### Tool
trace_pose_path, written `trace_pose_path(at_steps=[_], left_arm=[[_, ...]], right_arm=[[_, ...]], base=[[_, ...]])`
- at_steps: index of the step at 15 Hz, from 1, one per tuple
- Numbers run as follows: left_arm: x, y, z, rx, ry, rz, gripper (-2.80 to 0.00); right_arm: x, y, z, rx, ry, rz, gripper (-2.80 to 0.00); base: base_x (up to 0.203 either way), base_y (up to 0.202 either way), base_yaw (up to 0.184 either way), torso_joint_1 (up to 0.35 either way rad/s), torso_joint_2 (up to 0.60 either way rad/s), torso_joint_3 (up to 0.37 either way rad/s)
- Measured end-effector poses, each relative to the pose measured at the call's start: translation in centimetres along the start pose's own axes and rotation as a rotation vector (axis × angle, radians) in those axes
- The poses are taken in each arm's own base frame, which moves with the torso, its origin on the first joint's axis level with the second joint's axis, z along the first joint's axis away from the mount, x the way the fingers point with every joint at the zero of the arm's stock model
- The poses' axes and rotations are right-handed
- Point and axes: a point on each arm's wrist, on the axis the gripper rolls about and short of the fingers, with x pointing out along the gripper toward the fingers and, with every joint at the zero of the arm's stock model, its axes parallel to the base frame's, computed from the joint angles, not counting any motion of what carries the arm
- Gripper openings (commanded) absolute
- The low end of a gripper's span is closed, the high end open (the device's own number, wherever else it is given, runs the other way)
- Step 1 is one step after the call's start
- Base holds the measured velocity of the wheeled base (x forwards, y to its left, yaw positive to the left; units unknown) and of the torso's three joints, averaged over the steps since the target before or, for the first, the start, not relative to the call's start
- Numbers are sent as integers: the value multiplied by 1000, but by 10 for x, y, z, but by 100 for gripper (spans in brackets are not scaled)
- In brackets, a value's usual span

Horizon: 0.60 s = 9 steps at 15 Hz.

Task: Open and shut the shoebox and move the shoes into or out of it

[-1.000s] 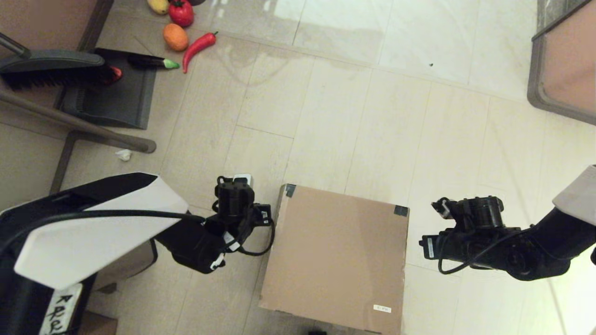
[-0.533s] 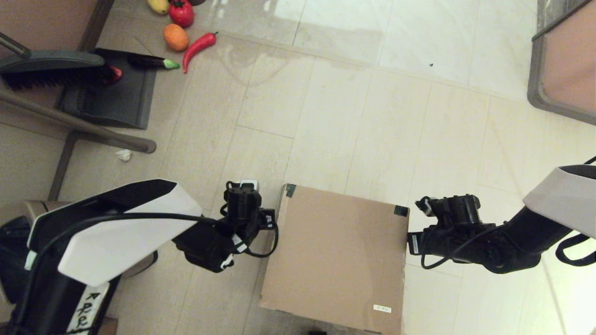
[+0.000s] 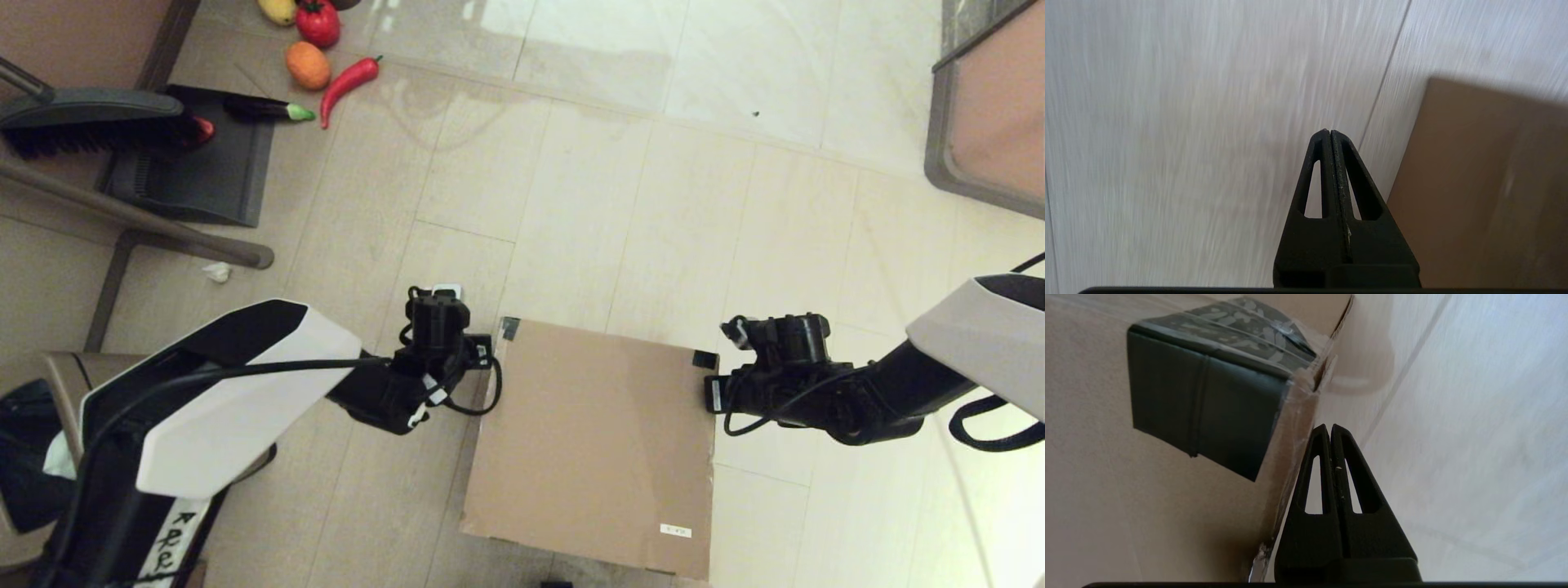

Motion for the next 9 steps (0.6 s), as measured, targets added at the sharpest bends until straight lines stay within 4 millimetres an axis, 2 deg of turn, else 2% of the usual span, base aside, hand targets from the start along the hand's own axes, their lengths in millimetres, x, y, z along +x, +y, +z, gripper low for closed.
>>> trace_pose_path(at_steps=[5,7,9], left_arm=[[13,-3,52,-38,-105,4,-280],[15,-1,76,-53,-145,10,-280],[14,4,92,-59,-159,26,-280]], right_arm=[[2,-2,32,16,-103,7,-280],[-2,-10,49,35,-159,-5,-280],[-10,-23,65,48,-210,-31,-280]], base=[[0,0,0,0,0,0],[0,0,0,0,0,0],[0,0,0,0,0,0]])
